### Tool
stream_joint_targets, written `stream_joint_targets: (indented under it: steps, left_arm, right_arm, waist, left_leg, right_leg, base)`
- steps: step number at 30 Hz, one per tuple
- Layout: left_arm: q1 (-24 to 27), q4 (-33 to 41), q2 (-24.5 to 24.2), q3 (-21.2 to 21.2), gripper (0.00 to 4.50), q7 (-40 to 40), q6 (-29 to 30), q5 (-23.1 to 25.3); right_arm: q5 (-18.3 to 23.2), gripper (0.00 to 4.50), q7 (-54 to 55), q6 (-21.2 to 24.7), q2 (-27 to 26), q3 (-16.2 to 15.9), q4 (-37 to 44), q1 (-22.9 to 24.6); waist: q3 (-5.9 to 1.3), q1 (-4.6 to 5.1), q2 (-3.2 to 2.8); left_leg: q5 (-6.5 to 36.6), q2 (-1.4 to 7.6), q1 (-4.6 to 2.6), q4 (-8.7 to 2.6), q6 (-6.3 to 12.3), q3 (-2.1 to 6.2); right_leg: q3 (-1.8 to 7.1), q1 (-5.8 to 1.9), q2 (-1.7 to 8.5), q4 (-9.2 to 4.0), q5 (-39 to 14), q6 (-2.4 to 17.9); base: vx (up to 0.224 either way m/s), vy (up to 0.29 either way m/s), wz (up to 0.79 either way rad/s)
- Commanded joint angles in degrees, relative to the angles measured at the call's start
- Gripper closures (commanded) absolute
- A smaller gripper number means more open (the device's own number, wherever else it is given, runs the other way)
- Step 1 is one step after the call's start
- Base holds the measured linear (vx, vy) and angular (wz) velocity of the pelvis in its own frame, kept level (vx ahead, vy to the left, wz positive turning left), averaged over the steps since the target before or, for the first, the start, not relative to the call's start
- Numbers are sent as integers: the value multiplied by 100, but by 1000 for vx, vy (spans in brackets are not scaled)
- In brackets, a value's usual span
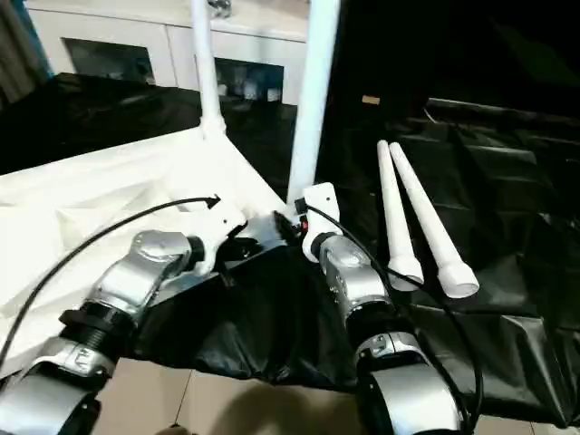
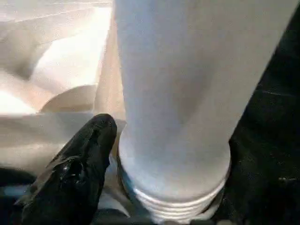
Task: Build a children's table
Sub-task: Rotate leg to tighten
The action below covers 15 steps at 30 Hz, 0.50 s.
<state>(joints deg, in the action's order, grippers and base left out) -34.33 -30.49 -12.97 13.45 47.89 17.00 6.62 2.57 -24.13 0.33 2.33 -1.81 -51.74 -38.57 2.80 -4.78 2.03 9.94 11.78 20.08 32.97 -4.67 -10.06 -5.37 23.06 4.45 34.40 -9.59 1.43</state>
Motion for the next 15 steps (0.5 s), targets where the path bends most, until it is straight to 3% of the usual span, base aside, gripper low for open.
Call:
stream_joint_targets:
  steps: [1,3,4,5,10,14,15]
  left_arm:
    - [65,196,69,156,450,326,-367,-220]
    - [98,236,3,169,450,449,-466,-253]
    - [188,370,-179,184,450,778,-573,-334]
    - [230,433,-265,193,450,935,-617,-371]
    - [393,621,-629,206,450,1711,-728,-613]
    - [429,643,-789,238,450,2018,-792,-691]
    - [431,643,-802,241,450,2037,-794,-694]
  right_arm:
    - [-35,61,-516,-136,-95,-368,150,13]
    - [-22,57,-698,-183,-32,-408,183,36]
    - [-41,57,-1297,-301,163,-577,347,140]
    - [-54,57,-1596,-355,257,-665,433,194]
    - [105,57,-3271,-347,763,-1153,1167,556]
    - [253,57,-4077,-194,996,-1342,1444,646]
    - [260,57,-4122,-180,1011,-1355,1457,649]
  waist:
    - [-349,-2,-24]
    - [-347,11,-23]
    - [-344,3,-28]
    - [-347,-16,-23]
    - [-340,-29,-12]
    - [-324,-50,-11]
    - [-316,-43,67]
  left_leg:
    - [1404,150,16,-395,80,42]
    - [1435,157,-8,-391,91,35]
    - [1453,159,-19,-392,103,34]
    - [1463,171,-1,-389,139,39]
    - [1281,180,8,-381,281,20]
    - [1428,184,-11,-386,261,16]
    - [1450,189,-9,-388,273,9]
  right_leg:
    - [310,-305,421,-426,-1631,934]
    - [321,-286,417,-434,-1684,945]
    - [320,-276,417,-443,-1703,953]
    - [315,-304,427,-431,-1674,943]
    - [331,-299,400,-389,-1317,1049]
    - [320,-295,405,-423,-1659,1033]
    - [319,-288,403,-436,-1749,1011]
  base:
    - [0,0,0]
    - [0,0,0]
    - [0,0,0]
    - [0,0,0]
    - [0,0,0]
    - [0,0,0]
    - [0,0,0]
